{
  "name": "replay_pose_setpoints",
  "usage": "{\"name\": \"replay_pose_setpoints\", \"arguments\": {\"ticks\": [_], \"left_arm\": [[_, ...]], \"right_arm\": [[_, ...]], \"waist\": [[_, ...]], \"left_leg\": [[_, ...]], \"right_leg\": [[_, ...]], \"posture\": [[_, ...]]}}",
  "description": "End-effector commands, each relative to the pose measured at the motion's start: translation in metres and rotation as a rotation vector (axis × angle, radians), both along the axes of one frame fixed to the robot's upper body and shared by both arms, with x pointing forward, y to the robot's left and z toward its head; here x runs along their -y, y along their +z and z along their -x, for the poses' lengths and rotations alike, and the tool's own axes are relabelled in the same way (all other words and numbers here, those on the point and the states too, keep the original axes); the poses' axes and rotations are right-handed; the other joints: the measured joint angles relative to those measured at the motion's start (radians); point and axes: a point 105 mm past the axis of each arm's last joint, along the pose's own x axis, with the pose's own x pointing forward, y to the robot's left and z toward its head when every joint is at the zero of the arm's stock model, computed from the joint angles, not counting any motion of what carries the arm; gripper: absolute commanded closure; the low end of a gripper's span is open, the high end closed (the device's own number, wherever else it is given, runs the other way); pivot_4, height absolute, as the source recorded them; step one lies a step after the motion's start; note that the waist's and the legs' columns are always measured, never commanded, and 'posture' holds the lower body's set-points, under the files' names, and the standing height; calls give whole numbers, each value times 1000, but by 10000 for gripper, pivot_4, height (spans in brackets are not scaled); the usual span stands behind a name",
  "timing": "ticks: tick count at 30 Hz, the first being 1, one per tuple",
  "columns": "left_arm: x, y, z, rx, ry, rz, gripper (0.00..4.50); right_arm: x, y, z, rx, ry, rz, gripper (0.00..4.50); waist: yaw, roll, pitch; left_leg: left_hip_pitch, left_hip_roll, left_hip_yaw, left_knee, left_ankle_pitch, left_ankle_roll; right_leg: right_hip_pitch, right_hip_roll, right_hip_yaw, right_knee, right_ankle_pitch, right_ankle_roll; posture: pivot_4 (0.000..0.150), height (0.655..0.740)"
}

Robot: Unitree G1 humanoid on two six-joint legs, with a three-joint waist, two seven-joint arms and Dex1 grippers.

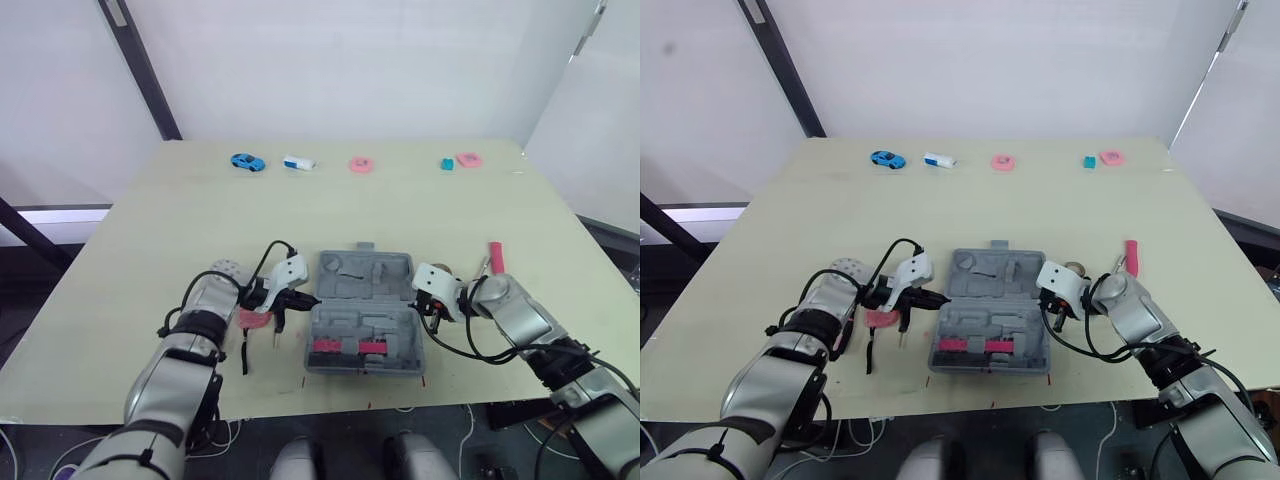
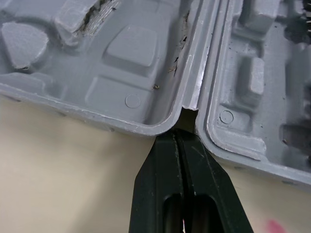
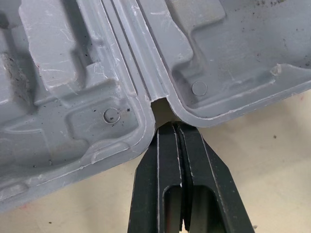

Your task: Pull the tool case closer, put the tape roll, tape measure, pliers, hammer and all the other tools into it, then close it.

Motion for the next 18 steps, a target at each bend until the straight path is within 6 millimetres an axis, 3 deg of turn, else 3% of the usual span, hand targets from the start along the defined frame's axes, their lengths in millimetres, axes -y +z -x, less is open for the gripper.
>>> {"name": "replay_pose_setpoints", "arguments": {"ticks": [1,18], "left_arm": [[13,6,8,14,-17,51,44266],[-1,-6,36,0,78,43,44266]], "right_arm": [[-24,10,2,35,103,-34,45000],[-30,4,19,-5,116,-62,45000]], "waist": [[1,0,0],[3,0,0]], "left_leg": [[0,0,0,0,0,0],[1,0,1,0,0,0]], "right_leg": [[0,0,0,0,0,0],[0,0,0,1,0,0]], "posture": [[1500,7400],[1500,7400]]}}
